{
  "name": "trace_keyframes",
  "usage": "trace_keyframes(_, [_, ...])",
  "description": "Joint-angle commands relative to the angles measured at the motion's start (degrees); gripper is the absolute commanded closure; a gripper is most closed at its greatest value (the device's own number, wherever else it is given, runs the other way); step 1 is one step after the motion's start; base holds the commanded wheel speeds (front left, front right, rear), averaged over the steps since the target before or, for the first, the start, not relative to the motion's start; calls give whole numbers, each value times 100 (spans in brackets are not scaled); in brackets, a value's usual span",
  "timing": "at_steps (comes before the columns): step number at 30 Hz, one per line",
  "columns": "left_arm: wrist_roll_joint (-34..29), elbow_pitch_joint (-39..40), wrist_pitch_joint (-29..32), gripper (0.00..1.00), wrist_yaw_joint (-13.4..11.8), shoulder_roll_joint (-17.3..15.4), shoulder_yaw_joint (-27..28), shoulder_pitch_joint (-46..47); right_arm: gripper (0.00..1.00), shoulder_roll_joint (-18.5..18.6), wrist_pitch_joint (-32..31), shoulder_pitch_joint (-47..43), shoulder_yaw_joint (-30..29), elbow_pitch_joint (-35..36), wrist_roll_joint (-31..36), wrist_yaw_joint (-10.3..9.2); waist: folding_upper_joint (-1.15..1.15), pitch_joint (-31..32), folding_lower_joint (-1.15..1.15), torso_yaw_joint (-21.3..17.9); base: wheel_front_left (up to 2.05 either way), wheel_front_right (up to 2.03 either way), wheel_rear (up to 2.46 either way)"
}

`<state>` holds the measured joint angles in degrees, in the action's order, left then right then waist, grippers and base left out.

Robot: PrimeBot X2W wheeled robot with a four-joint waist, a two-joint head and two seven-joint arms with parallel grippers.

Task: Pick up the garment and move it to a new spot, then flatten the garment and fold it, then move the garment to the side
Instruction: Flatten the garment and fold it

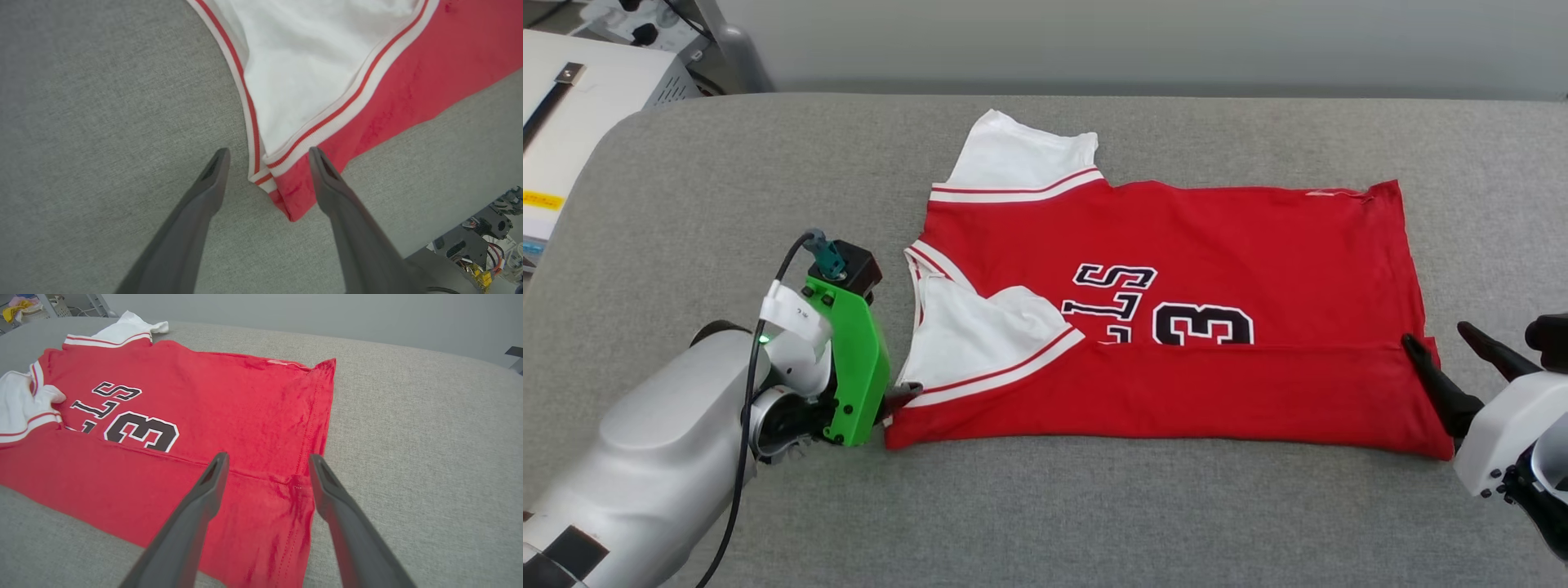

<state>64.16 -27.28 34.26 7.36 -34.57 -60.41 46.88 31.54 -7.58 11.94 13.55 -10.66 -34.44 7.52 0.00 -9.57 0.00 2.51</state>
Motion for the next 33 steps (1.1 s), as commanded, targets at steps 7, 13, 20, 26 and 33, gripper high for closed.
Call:
trace_keyframes(7, [149, -397, 196, 0, 13, 74, -374, 8, 0, -96, -37, 266, 101, -42, 56, -3, 0, -398, 0, -294, 0, 0, 0])
trace_keyframes(13, [317, -446, 252, 0, 13, 104, -698, -184, 0, -118, -1, 414, 220, -145, 53, -3, 0, -511, 0, -393, 0, 0, 0])
trace_keyframes(20, [480, -381, -193, 100, 13, 80, -799, -233, 0, 14, 1, 543, 267, -152, 52, -3, 0, -361, 0, -340, 0, 0, 0])
trace_keyframes(26, [389, -142, -725, 100, 13, -139, -875, -149, 0, 584, -721, 575, 453, 196, -206, -3, 0, -109, 0, -226, 0, 0, 0])
trace_keyframes(33, [388, 331, -1079, 100, 13, -432, -937, -69, 0, 1385, -2307, 617, 637, 670, -759, -3, 0, 9, 0, -111, 0, 0, 0])
